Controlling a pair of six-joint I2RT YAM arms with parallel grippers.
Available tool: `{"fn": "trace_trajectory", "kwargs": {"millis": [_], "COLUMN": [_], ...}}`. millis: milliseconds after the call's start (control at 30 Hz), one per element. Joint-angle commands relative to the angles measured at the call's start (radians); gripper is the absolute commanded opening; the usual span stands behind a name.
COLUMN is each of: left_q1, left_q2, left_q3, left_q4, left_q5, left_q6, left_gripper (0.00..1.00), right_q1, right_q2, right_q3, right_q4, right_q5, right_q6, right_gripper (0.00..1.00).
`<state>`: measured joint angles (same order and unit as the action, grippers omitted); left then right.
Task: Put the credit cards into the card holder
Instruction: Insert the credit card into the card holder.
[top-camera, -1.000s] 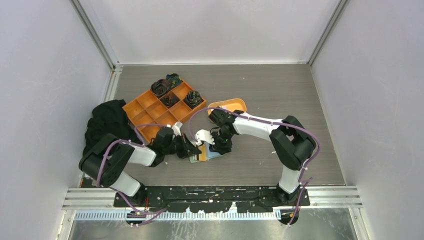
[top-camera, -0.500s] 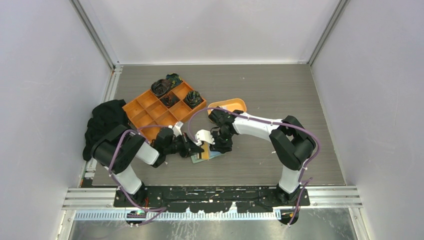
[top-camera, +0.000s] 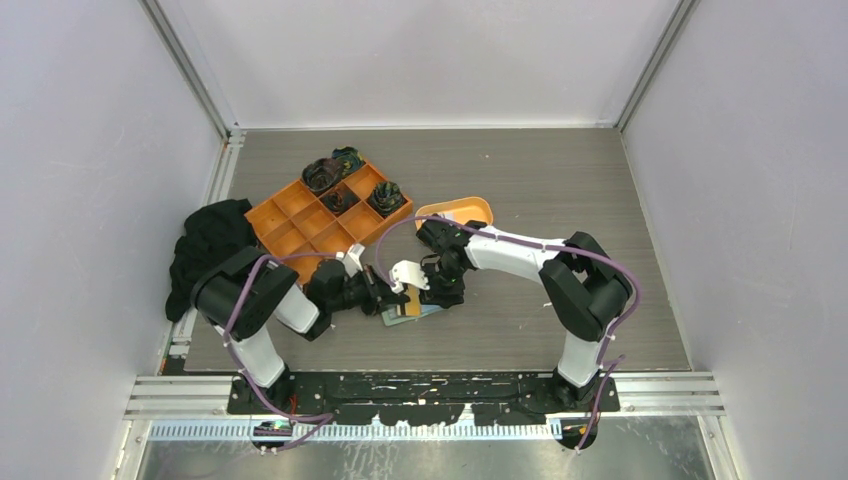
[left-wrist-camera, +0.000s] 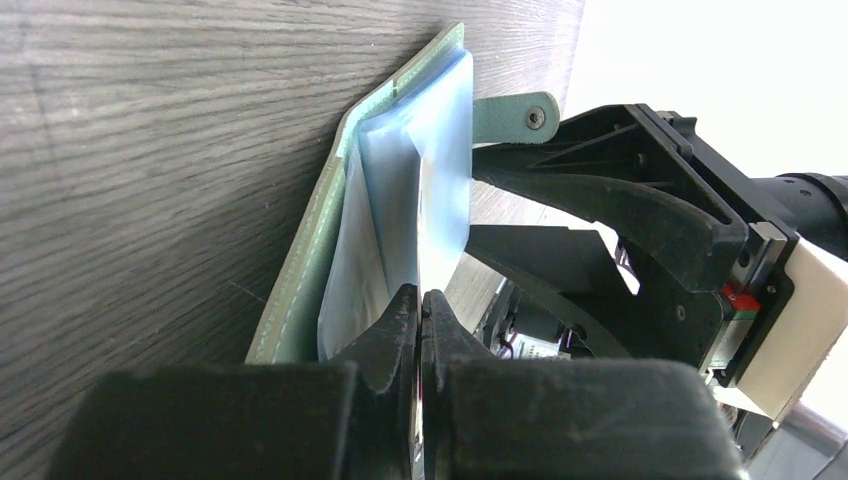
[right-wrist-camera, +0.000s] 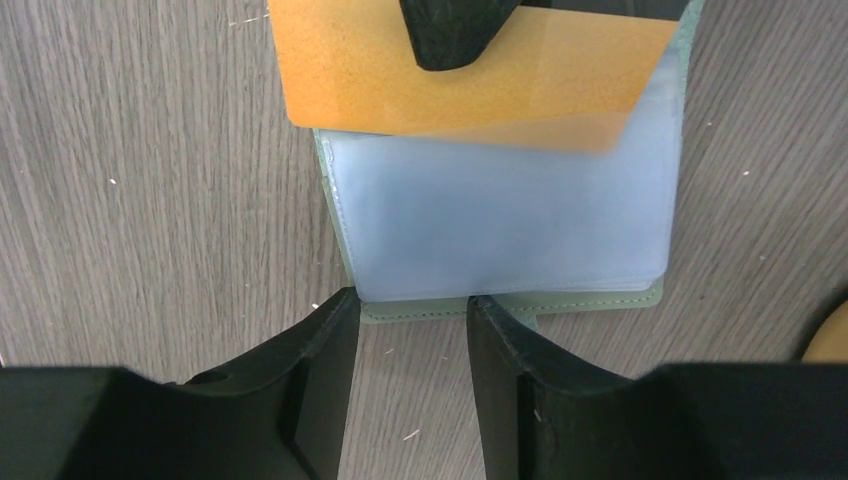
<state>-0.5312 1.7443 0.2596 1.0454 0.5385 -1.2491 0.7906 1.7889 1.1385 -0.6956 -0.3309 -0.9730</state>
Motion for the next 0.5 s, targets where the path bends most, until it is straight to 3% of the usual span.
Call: {"fn": "trace_trajectory", "kwargs": {"millis": [0, 267, 467], "left_q1": [-0.003, -0.024, -0.05], "left_q2": [0.025, 0.035, 0.069], "left_q3": [-0.038, -0.042, -0.034], "left_q4": [0.043, 0.05, 0.063], "left_q5": [-0.035, -0.071, -0.113], "left_q6": [-0.076, -0.096, -0.09], "left_gripper": [0.0, 0.0, 0.0], "right_q1": [0.009, 0.009, 0.016], "right_q2": [-0.073, -0.121, -0.078], "right_q3": [0.0, -0.027, -0.037], "right_q4": [0.04, 0.067, 0.116], "right_q5": [-0.029, -0.062, 0.011], "right_q6": [-0.038, -0.056, -0.037], "right_gripper": [0.5, 0.49, 0.47]}}
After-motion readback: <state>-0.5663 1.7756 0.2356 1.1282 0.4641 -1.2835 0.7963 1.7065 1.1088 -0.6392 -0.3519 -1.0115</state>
